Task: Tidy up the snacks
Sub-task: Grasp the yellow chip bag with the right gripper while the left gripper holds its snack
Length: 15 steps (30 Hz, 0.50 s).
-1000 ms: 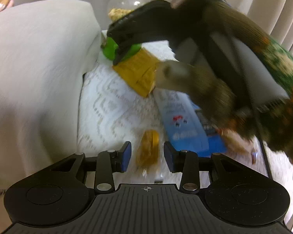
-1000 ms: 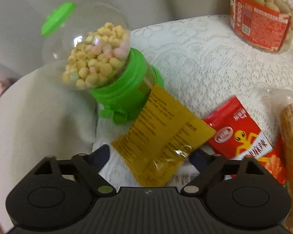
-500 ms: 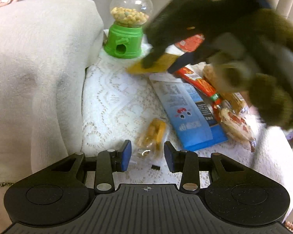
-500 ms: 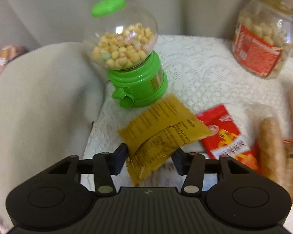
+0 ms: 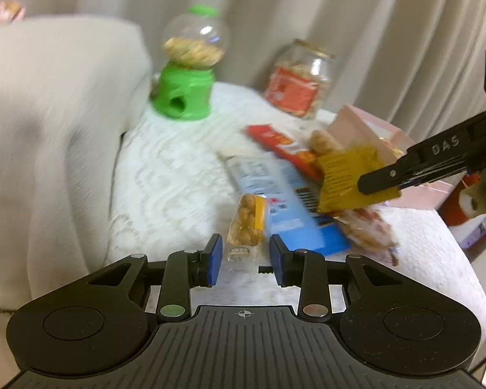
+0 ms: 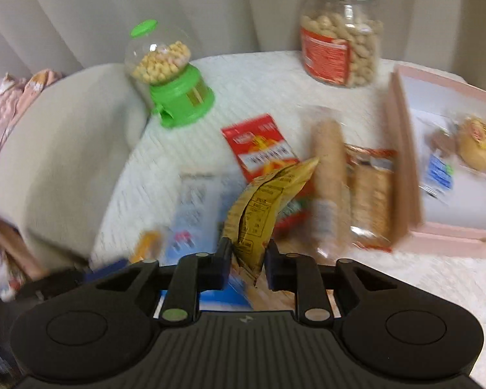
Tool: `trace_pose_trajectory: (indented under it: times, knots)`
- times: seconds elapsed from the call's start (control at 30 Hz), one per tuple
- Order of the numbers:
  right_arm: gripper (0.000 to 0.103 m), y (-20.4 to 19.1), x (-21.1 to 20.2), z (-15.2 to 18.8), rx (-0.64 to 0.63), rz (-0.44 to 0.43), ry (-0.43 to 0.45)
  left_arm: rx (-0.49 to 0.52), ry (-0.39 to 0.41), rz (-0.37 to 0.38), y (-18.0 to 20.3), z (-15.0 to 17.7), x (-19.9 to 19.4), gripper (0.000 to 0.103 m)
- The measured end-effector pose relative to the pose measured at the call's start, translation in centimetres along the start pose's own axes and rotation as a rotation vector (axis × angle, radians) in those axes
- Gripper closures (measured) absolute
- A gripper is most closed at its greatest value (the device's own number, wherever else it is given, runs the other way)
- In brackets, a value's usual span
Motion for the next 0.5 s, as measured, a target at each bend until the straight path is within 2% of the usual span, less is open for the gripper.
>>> trace_pose_trajectory:
  times: [0.03,0.1,0.13,0.2,0.3,0.43,0.5]
  knots:
    - [0.070,0.6,-0.2,0.2,-0.003,0.011,0.015,0.016,0.006,0.004,0.7,-0.3,-0.3,0.066]
    - [0.044,1.5,-1.0,0.1,0.000,0.027,0.061,0.039,0.011,0.021,2.2,-0.8,-0.7,0.066]
    - [0.039,1.8,-1.4,0.1,0.003,0.022,0.085,0.051,0.010,0.034,3.1,-0.8,-0.8,0.066]
    - [0.035,1.7,-1.8,0.0,-0.016,-0.003,0.112,0.067,0.000,0.060,4.6,-0.7,-1.0,0.066]
    - [0.032,0.9,-0.8,0.3,-0.065,-0.006,0.078,0.096,-0.021,0.055,6.3,-0.3,-1.0,0.066]
    - [0.032,0.1,1.1,-0.4,0.066,-0.016,0.047,0.117,-0.033,-0.020,6.6,0.5,-0.9,0.066]
    - [0.030,-0.7,3.0,-1.1,0.115,0.018,0.026,0.114,-0.049,-0.038,6.5,0.9,-0.7,0.066]
Point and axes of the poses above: each gripper's, at about its wrist camera, not at the fingertips, and x roughly the way its jaws point, y to its right, z to its underside, the point moved 7 cm from there along x, roughly the way its jaws point, and after that the axes turned 8 degrees about x, right-handed, at the moved point
